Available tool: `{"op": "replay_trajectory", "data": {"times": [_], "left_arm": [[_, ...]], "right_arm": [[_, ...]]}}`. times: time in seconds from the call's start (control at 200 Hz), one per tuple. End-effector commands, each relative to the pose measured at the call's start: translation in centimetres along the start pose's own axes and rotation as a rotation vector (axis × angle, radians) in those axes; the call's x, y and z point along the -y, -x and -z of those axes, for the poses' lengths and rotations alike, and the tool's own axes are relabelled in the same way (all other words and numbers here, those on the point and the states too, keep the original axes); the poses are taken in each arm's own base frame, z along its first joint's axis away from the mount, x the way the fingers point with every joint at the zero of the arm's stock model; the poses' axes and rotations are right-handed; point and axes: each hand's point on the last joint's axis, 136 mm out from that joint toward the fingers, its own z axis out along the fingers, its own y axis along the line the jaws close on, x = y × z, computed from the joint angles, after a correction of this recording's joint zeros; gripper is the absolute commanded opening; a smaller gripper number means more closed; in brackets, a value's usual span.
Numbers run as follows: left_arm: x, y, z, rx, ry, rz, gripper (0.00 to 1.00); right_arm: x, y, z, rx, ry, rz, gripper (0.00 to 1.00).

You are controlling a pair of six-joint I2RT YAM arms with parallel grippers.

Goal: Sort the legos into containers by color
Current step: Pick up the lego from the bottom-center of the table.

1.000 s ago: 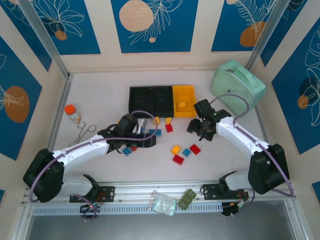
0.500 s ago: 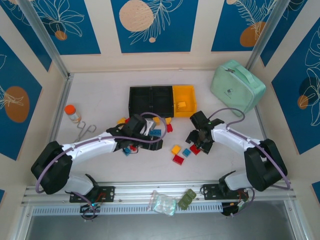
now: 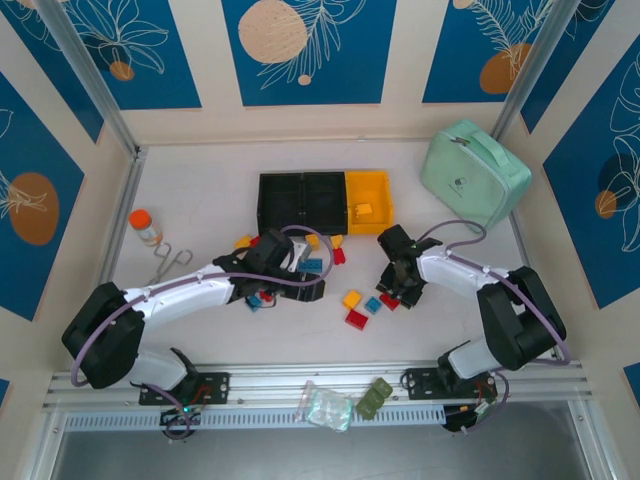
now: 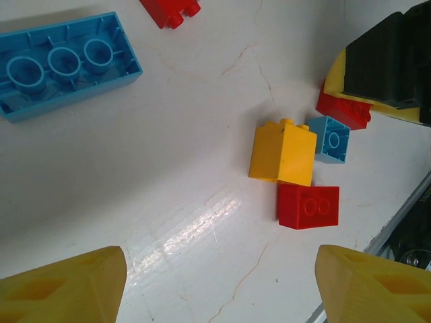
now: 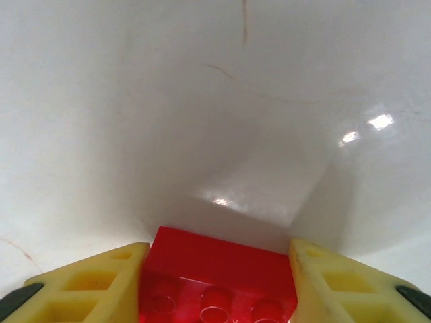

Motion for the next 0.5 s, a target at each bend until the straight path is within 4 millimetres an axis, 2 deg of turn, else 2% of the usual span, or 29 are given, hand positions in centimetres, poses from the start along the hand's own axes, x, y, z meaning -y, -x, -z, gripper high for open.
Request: {"op": "replay_trajectory", "data": {"times": [0.0, 0.24, 0.495], "left_arm": [[0.1, 0.4, -0.1, -0.003, 0.026, -0.009, 0.74], [-0.8, 0.9, 0.3, 0.026, 0.083, 0.023, 0.75], [-2.5, 0.9, 1.7, 0.091, 0.15, 0.083, 0.75]], "right_arm": [[-0.5, 0.3, 1.3, 0.029, 0.033, 0.021, 0.41], [-2.8, 1.5, 4.0, 0.078, 0.105, 0.072, 0.4], [-7.0, 3.1, 6.4, 0.116, 0.179, 0.152, 0.4]]}}
